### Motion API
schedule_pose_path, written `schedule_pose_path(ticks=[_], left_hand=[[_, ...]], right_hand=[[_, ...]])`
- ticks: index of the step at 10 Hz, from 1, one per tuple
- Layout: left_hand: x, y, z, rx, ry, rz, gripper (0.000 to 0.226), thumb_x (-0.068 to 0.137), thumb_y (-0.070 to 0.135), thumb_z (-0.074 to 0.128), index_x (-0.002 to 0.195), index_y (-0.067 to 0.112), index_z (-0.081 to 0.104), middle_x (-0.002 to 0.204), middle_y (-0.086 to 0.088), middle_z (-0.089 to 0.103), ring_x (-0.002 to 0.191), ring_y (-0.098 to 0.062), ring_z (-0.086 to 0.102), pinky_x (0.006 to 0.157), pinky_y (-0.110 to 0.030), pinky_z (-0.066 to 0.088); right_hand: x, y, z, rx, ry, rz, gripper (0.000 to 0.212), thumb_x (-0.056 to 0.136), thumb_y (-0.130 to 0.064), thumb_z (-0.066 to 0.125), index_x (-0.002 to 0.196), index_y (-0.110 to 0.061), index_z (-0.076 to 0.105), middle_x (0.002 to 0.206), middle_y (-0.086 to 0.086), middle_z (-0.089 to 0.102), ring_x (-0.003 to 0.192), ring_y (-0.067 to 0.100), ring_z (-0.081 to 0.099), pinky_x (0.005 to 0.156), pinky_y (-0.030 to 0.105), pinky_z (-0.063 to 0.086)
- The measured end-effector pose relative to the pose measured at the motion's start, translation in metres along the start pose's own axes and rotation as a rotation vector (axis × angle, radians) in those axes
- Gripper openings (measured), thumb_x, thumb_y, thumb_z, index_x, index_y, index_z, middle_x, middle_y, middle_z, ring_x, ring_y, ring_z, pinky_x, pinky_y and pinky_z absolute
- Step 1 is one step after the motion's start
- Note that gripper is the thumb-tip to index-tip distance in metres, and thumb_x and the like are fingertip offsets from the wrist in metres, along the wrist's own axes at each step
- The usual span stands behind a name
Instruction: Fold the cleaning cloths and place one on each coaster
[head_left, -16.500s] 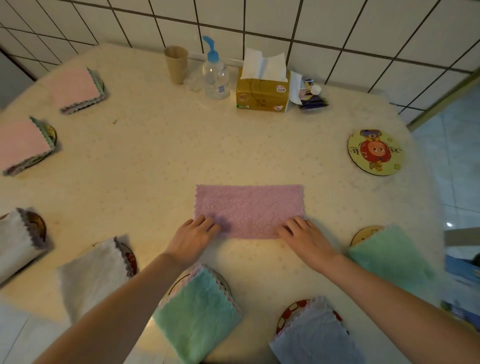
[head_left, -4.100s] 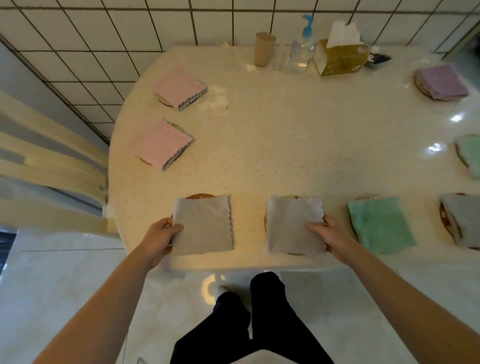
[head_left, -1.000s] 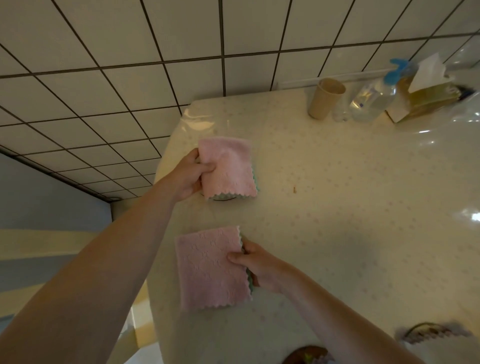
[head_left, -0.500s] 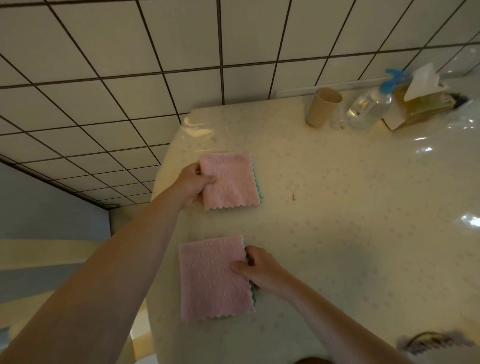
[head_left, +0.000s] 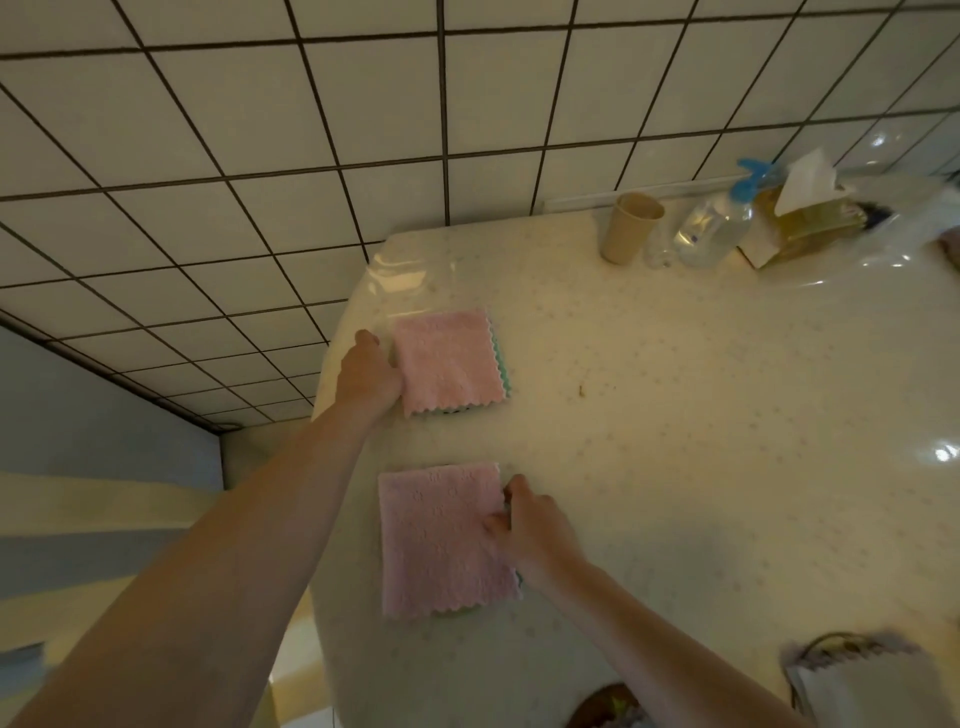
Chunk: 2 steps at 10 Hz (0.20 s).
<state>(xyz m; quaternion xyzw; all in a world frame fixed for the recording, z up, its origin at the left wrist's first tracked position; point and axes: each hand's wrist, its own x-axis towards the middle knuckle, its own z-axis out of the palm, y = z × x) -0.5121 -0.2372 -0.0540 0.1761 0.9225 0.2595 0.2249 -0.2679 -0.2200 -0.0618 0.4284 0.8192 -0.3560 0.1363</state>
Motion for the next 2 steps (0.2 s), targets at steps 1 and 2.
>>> schedule_pose_path(ticks=[1, 2], left_hand=[[-0.024, 0.006, -0.003, -0.041, -0.05, 0.061, 0.042, 0.086, 0.009, 0.056, 0.124, 0.008, 0.041, 0.111, -0.012, 0.058, 0.09, -0.023, 0.056, 0.061, -0.027, 0.04], [-0.052, 0.011, -0.002, -0.041, -0.091, 0.15, 0.047, 0.085, 0.009, 0.056, 0.129, 0.009, 0.042, 0.114, -0.009, 0.055, 0.097, -0.025, 0.057, 0.074, -0.034, 0.047]], right_hand=[[-0.012, 0.0, -0.002, -0.046, 0.024, -0.001, 0.023, 0.089, -0.03, 0.052, 0.104, -0.013, 0.05, 0.104, 0.006, 0.063, 0.094, 0.027, 0.061, 0.069, 0.034, 0.046], [-0.022, 0.008, -0.006, -0.038, 0.043, 0.027, 0.025, 0.087, -0.023, 0.052, 0.11, -0.011, 0.05, 0.106, 0.008, 0.061, 0.095, 0.026, 0.061, 0.074, 0.034, 0.049]])
